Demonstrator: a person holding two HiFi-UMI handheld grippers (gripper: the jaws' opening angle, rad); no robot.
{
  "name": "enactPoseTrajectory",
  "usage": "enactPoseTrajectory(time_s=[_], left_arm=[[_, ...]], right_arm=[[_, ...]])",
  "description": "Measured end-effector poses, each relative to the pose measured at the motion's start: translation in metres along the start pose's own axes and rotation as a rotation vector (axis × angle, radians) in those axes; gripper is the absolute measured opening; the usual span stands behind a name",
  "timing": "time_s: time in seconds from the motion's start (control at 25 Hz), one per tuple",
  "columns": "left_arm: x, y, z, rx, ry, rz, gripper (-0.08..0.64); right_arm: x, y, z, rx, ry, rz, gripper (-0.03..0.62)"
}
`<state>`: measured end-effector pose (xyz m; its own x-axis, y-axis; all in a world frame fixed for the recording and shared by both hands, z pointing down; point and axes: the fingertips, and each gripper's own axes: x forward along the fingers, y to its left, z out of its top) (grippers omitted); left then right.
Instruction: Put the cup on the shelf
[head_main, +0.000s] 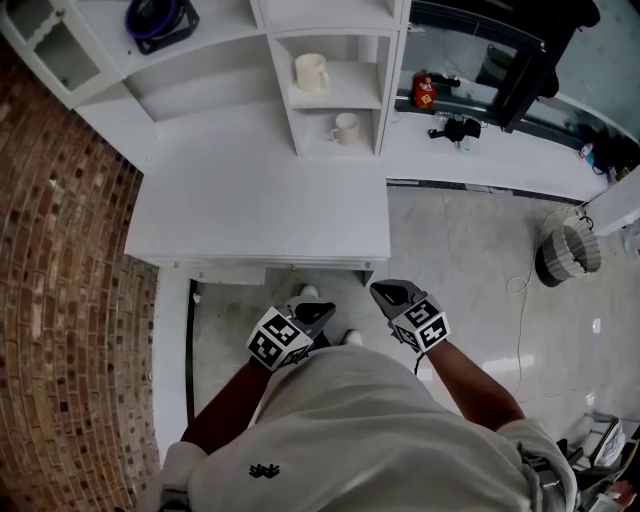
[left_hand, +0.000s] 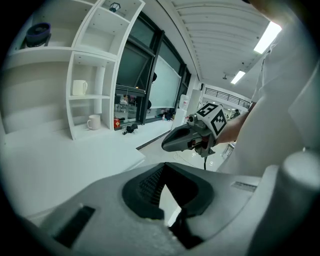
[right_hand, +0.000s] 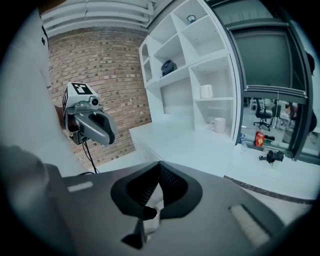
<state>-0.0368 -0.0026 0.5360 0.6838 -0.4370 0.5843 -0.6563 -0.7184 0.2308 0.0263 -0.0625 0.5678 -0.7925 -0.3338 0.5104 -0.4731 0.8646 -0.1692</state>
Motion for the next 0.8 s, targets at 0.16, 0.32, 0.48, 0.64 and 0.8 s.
enactPoseTrajectory(time_s=[0.16,0.32,0.48,0.64,0.8], left_arm=[[0.0,-0.007,-0.009,-0.018,0.017,-0.011,0.006],[0.0,-0.01,-0.012,-0.009,0.025,-0.024,0.006],[0.007,-0.012,-0.006,0.007,0.03,-0.038,0.006],[0.01,-0.014,-0.002,0.023,0.041,-0.055,0.006],[0.011,-0.012,-0.001,0.026,0.055,-0.061,0.006]], right_arm=[[0.004,0.011,0.0,-0.012,-0.009,0.03,0.012],[0.005,0.019,0.001,-0.017,-0.006,0.041,0.012],[-0.002,0.014,-0.004,-0.017,0.014,0.031,0.012],[-0.004,0.011,-0.005,-0.011,0.015,0.021,0.012],[-0.005,0.009,-0.006,0.001,0.019,0.016,0.011]])
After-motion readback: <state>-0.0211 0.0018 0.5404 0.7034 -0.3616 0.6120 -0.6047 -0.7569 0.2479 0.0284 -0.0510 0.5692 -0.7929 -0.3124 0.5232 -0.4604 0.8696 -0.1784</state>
